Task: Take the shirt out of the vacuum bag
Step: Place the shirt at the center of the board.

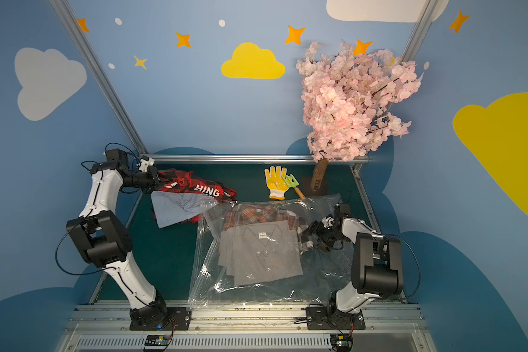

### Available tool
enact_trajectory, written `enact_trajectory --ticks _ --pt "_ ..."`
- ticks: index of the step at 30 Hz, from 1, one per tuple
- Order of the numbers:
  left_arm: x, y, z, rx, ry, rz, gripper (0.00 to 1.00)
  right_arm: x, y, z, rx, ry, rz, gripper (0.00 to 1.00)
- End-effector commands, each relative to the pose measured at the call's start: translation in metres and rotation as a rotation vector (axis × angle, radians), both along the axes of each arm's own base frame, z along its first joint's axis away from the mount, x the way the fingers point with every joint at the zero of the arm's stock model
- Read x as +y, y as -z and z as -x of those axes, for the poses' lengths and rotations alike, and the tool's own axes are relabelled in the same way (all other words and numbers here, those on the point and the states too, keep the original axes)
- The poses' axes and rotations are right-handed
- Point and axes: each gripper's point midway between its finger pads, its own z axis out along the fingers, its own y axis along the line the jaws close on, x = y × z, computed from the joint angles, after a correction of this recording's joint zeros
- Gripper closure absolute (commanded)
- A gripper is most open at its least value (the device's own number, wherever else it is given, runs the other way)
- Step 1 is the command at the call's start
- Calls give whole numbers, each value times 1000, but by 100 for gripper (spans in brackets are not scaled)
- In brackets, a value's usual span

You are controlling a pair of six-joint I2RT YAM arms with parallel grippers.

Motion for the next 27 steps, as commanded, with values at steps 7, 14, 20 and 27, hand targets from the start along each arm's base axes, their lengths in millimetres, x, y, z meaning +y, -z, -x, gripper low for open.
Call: enact_trajectory --ticks 7,14,20,27 --pt "10 4 33 -20 15 -107 95 1 9 2 35 -18 13 19" --pt "35 72 74 187 -109 -155 93 4 7 -3 28 -33 -3 19" --pt "69 112 98 358 -198 -285 87 6 2 -5 19 -51 -5 20" --pt "82 128 110 449 -257 -354 0 8 2 -5 19 -62 -13 20"
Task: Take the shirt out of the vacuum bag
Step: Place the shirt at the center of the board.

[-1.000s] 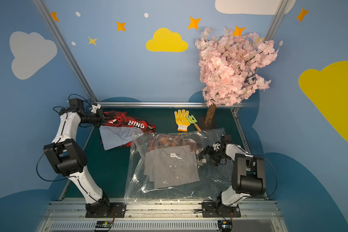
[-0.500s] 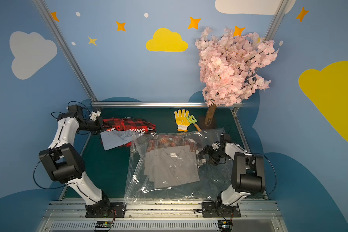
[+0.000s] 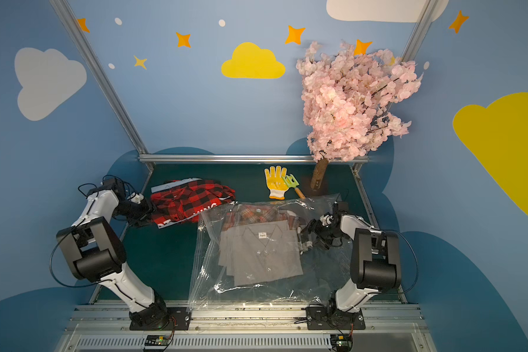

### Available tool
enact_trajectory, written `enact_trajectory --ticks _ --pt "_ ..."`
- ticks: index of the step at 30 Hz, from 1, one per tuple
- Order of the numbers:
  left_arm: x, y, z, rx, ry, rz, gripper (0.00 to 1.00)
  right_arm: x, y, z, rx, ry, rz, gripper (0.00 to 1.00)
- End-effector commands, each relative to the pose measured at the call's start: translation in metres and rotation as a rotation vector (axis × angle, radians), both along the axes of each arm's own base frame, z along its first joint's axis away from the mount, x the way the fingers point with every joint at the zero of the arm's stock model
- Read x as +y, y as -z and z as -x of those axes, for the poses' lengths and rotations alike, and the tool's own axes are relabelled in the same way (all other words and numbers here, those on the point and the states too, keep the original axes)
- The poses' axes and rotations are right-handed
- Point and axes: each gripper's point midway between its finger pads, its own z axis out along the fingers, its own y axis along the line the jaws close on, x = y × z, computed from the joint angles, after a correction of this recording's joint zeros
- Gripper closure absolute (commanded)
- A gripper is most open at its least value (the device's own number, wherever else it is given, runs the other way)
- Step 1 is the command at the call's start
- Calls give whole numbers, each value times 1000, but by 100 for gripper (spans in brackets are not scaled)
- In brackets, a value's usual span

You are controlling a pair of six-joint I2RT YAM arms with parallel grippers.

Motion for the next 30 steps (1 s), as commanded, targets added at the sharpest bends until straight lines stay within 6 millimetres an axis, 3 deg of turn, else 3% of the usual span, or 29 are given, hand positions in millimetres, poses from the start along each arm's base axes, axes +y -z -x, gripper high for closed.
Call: enact_trajectory --ticks 1,3,6,9,12,15,19,22,26,30 --pt "12 6 7 40 -45 -59 0 3 2 2 18 -24 -2 20" --pt "17 -11 8 8 -79 -108 0 3 1 4 18 -28 -1 20" --pt "12 -59 4 -136 -113 -178 0 2 0 5 16 -32 8 20" --pt "-24 -105 -12 -301 -49 -193 0 1 -2 8 15 -37 25 20" --pt "-74 -124 -32 -382 70 -133 0 0 -8 9 5 -43 45 19" --pt "-113 -117 -48 -377 161 -100 0 6 -26 10 -35 -84 69 19" --pt "-150 -93 -56 -353 220 7 0 42 -61 18 -114 -248 39 19" --pt "-181 -81 -49 -347 281 69 1 74 -74 32 -137 -392 70 18" --pt "-225 -61 -29 -338 352 180 6 124 -73 46 -156 -526 53 17" --pt "-252 -32 -1 -273 376 221 19 161 -49 50 -120 -607 95 18"
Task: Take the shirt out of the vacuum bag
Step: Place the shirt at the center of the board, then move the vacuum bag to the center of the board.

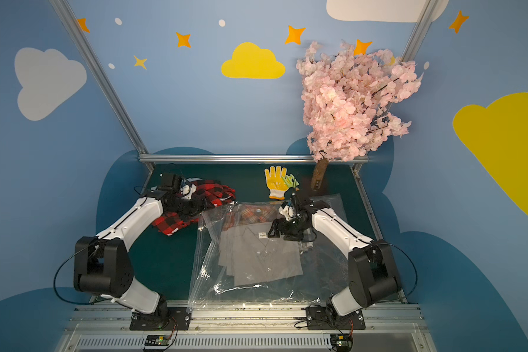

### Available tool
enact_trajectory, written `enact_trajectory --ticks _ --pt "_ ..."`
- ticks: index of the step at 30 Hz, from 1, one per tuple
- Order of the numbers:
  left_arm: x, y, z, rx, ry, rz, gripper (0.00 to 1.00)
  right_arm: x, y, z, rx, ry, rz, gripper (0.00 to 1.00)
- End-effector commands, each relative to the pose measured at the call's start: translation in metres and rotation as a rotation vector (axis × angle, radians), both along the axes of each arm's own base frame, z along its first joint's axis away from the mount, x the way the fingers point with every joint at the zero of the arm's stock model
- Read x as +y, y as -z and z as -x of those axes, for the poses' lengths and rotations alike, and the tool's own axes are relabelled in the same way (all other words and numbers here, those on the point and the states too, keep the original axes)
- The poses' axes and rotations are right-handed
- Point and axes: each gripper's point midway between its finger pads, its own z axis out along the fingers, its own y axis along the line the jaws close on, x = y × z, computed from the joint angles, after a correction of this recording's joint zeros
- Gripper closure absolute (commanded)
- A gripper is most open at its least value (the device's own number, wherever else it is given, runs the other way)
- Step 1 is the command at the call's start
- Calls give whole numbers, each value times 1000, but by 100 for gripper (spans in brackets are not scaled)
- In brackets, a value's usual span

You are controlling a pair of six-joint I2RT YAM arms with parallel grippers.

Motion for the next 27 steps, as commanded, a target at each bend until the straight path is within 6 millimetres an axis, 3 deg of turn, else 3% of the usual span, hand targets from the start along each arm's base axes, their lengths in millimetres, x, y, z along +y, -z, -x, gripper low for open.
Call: enact_trajectory --ticks 1,5,10,12,17,23,27 --pt "-24 0 12 -11 15 67 22 13 26 -1 39 -12 88 18" --pt "-54 31 48 62 77 62 28 11 61 4 106 -12 228 20" --pt "-60 81 85 203 74 19 42 -13 80 8 118 24 352 20" --pt "-60 90 91 226 71 18 43 -23 80 7 106 32 390 20" --pt "-73 78 91 188 78 91 35 -45 75 -1 76 60 449 20" --pt "-80 51 79 111 47 166 10 -67 78 -12 72 112 477 20" --pt "-68 29 70 71 4 148 4 -72 76 -24 75 156 433 20"
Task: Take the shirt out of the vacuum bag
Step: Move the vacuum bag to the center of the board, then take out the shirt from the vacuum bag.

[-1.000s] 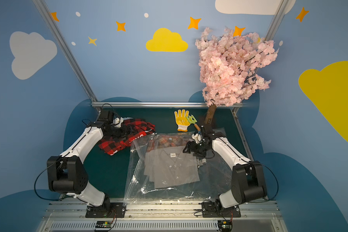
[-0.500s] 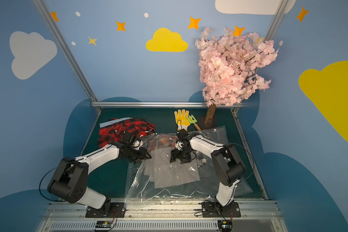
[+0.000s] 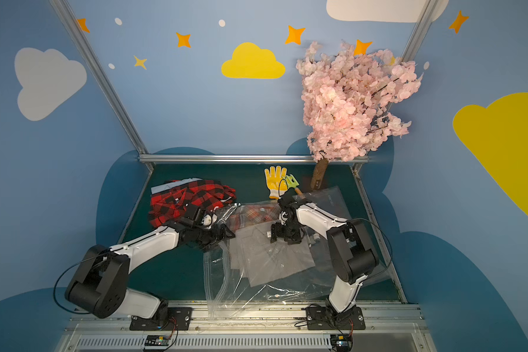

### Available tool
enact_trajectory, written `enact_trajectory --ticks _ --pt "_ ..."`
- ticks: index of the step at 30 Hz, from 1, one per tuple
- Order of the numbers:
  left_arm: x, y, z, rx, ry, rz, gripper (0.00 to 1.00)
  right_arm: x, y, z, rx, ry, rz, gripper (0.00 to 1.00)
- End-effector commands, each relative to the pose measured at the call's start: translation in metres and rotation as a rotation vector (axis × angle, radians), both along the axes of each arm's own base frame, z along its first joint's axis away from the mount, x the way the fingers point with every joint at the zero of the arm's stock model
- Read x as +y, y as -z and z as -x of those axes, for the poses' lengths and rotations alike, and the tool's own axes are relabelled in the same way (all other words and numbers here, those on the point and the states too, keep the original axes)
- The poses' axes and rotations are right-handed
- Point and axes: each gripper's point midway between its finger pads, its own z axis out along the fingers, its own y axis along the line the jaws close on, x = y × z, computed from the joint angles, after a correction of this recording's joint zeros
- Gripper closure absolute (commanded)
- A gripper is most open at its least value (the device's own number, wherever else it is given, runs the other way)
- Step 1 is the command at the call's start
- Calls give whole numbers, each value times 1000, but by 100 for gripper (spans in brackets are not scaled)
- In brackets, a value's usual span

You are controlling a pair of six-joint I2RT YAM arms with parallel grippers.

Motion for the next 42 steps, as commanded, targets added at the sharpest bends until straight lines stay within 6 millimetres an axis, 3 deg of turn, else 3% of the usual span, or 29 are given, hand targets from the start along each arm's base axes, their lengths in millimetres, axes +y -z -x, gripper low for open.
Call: enact_trajectory --ticks 1,4,7,10,12,14,18,22,26,30,35,42 --pt "11 -27 -13 -48 -58 5 4 -32 17 -1 22 43 98 20" --pt "34 -40 -11 -56 -134 -20 4 -34 16 -10 23 83 63 20" --pt "57 -47 3 -63 -196 -103 8 -37 18 -16 35 125 33 19" --pt "76 -44 20 -69 -241 -166 21 -35 18 -20 34 146 -2 19" --pt "79 -36 31 -48 -242 -175 37 -30 17 -21 35 148 -28 20" --pt "75 -25 39 -7 -233 -150 51 -28 15 -21 35 149 -40 20" --pt "49 -9 38 5 -187 -75 69 -25 8 -21 20 146 -70 20" --pt "19 3 36 53 -108 -9 74 -22 -6 -20 -5 133 -104 20" --pt "-6 13 25 51 -64 50 71 -17 -25 -17 -42 104 -149 20" --pt "-32 3 12 -8 -11 121 61 -15 -43 -13 -75 82 -171 19" --pt "-68 5 16 -7 72 220 51 -23 -44 -7 -66 99 -142 19" --pt "-77 22 29 36 89 231 43 -26 -35 2 -42 113 -141 19"
